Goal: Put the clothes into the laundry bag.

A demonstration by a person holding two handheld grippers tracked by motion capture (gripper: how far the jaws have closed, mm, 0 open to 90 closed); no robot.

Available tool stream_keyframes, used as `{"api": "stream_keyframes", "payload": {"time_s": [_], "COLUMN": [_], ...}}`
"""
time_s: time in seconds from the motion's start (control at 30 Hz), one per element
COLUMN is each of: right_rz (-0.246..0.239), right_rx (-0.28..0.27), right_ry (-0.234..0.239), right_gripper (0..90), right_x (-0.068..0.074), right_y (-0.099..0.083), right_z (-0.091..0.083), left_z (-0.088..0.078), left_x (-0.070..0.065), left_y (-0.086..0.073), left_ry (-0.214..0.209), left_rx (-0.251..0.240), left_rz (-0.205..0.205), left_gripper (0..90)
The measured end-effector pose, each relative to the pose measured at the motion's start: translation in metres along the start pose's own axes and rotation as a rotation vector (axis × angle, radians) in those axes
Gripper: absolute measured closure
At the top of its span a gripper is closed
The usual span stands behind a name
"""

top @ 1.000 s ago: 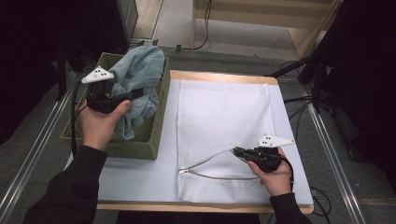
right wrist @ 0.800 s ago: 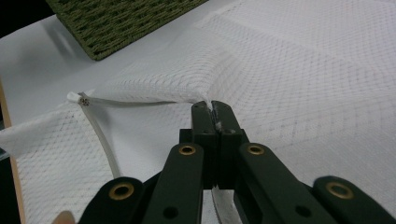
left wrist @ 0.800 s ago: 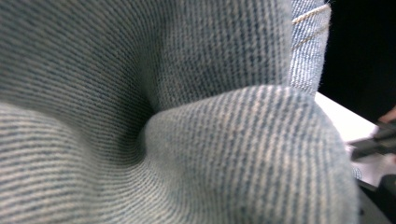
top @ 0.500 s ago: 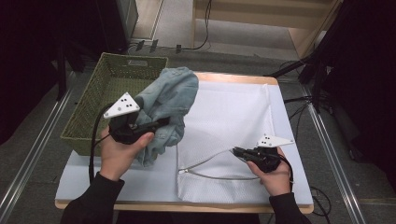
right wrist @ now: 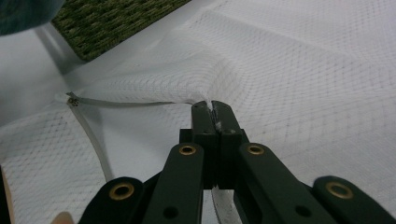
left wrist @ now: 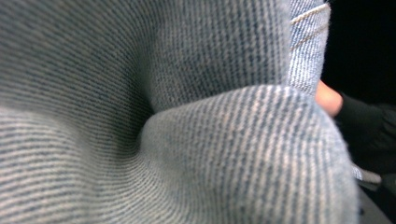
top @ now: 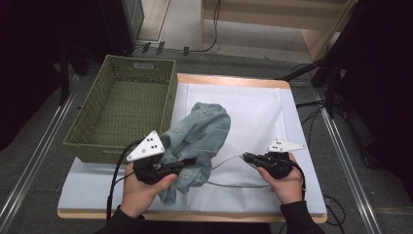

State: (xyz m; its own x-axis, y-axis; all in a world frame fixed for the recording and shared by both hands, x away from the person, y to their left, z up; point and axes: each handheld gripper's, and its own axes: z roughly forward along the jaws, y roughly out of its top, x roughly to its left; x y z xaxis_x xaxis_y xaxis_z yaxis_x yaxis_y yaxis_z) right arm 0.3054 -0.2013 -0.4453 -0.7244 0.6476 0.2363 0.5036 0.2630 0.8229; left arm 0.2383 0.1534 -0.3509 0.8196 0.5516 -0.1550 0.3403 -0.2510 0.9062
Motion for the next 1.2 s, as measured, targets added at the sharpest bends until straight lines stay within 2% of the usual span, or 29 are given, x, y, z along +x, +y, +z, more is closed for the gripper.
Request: {"api": "stream_keyframes", "payload": {"time_s": [0.1, 0.23, 0.4, 0.5, 0.63, 0.7, 0.77, 0.83, 0.9, 1.0, 1.1, 1.13, 1.2], "right_rz": [0.009, 0.017, 0.053, 0.057, 0.11, 0.125, 0.126, 0.13, 0.147, 0.172, 0.186, 0.193, 0.178], "right_rx": [0.003, 0.002, 0.011, 0.01, 0.003, -0.006, -0.008, -0.01, -0.016, -0.025, -0.043, -0.052, -0.072], "right_ry": [-0.006, -0.011, -0.011, -0.011, -0.026, -0.017, -0.017, -0.017, -0.009, 0.003, 0.017, 0.022, 0.024], "right_gripper": [90.0, 90.0, 90.0, 90.0, 90.0, 90.0, 90.0, 90.0, 90.0, 90.0, 90.0, 90.0, 90.0], "right_x": [-0.002, -0.005, -0.008, -0.01, -0.013, -0.014, -0.014, -0.014, -0.016, -0.019, -0.022, -0.022, -0.021], "right_y": [0.0, 0.001, 0.002, 0.002, 0.002, 0.002, 0.003, 0.004, 0.004, 0.004, 0.004, 0.004, 0.006], "right_z": [0.0, 0.0, 0.004, 0.005, 0.004, 0.003, 0.003, 0.004, 0.005, 0.005, 0.003, 0.002, 0.0], "left_z": [0.006, 0.015, 0.021, 0.024, 0.03, 0.038, 0.044, 0.049, 0.056, 0.065, 0.073, 0.076, 0.08], "left_x": [-0.006, -0.011, -0.009, -0.011, -0.018, -0.021, -0.024, -0.027, -0.03, -0.033, -0.033, -0.035, -0.038], "left_y": [-0.008, -0.016, -0.029, -0.033, -0.038, -0.042, -0.049, -0.054, -0.059, -0.065, -0.072, -0.074, -0.074], "left_ry": [-0.049, -0.069, -0.155, -0.187, -0.213, -0.226, -0.244, -0.28, -0.334, -0.376, -0.389, -0.37, -0.36], "left_rx": [-0.008, 0.008, -0.007, -0.012, -0.013, 0.006, 0.025, 0.04, 0.072, 0.119, 0.171, 0.197, 0.23], "left_rz": [-0.016, 0.014, 0.017, 0.038, 0.081, 0.088, 0.111, 0.126, 0.151, 0.165, 0.168, 0.182, 0.194], "left_gripper": [66.2, 66.1, 66.1, 66.1, 65.7, 65.6, 65.5, 65.2, 65.1, 64.8, 64.7, 64.5, 64.4]}}
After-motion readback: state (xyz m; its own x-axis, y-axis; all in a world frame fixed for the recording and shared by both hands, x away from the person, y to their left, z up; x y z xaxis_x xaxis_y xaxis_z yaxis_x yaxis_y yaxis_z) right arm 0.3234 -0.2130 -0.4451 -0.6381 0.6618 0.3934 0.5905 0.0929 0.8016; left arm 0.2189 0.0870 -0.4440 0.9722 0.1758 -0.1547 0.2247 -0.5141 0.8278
